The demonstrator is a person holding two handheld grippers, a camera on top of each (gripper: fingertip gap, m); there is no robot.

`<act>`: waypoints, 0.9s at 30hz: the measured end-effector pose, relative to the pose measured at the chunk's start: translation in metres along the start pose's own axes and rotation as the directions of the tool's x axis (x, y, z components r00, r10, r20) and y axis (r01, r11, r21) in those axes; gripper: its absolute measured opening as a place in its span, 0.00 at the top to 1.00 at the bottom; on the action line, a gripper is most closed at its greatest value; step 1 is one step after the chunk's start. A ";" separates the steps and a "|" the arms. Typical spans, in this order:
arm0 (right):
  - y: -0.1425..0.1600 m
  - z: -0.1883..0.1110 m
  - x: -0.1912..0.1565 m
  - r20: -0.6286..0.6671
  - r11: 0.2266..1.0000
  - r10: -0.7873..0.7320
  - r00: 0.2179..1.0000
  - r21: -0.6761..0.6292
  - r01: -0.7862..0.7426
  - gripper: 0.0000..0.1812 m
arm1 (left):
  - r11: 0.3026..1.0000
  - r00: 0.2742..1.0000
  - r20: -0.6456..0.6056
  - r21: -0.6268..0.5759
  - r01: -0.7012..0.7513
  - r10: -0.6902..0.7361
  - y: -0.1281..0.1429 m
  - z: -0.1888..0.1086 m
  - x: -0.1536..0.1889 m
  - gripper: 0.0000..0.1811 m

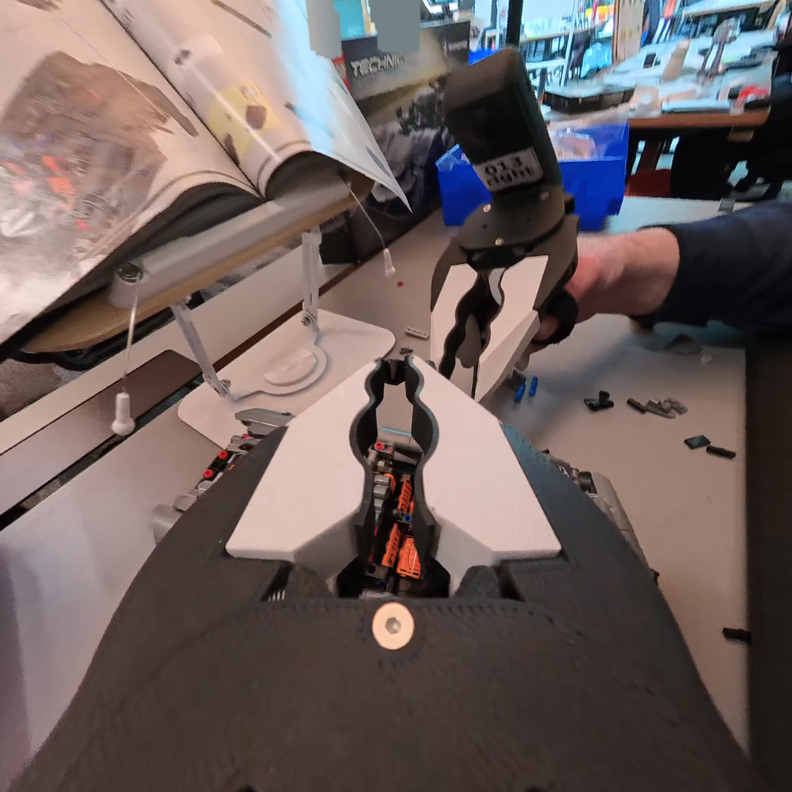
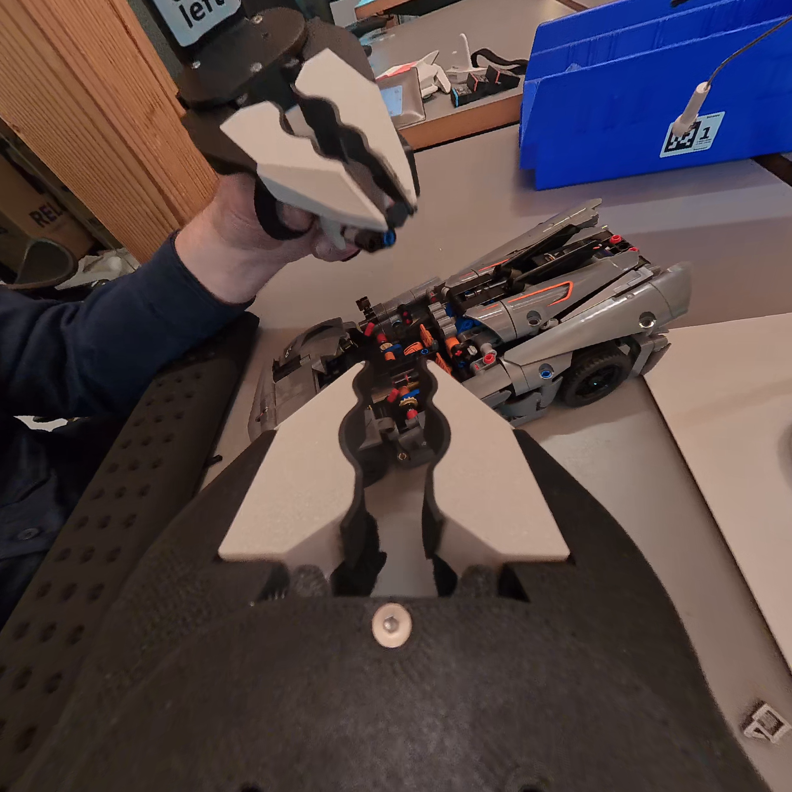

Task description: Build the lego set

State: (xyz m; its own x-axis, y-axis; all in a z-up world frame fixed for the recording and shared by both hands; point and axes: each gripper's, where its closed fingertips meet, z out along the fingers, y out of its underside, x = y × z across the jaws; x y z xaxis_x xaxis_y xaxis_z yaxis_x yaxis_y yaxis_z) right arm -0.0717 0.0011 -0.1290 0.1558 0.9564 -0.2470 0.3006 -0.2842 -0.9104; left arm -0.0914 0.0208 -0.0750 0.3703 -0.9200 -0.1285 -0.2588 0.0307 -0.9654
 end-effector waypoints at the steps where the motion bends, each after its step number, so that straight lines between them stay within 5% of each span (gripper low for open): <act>1: 0.000 0.000 0.000 -0.002 1.000 0.000 1.000 0.000 0.000 0.89 | 1.000 1.000 0.003 0.014 0.010 -0.010 -0.002 -0.003 -0.002 0.96; 27: 0.000 0.003 0.003 -0.056 0.999 -0.054 0.997 -0.010 0.054 0.90 | 1.000 1.000 0.003 -0.023 0.005 -0.005 0.005 0.003 -0.002 0.96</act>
State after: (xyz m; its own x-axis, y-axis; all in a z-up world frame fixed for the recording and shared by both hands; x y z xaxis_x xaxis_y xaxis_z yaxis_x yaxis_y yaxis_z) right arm -0.0739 0.0045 -0.1305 0.1923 0.9650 -0.1783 0.3183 -0.2332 -0.9189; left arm -0.0908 0.0234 -0.0802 0.3741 -0.9190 -0.1246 -0.2772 0.0175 -0.9607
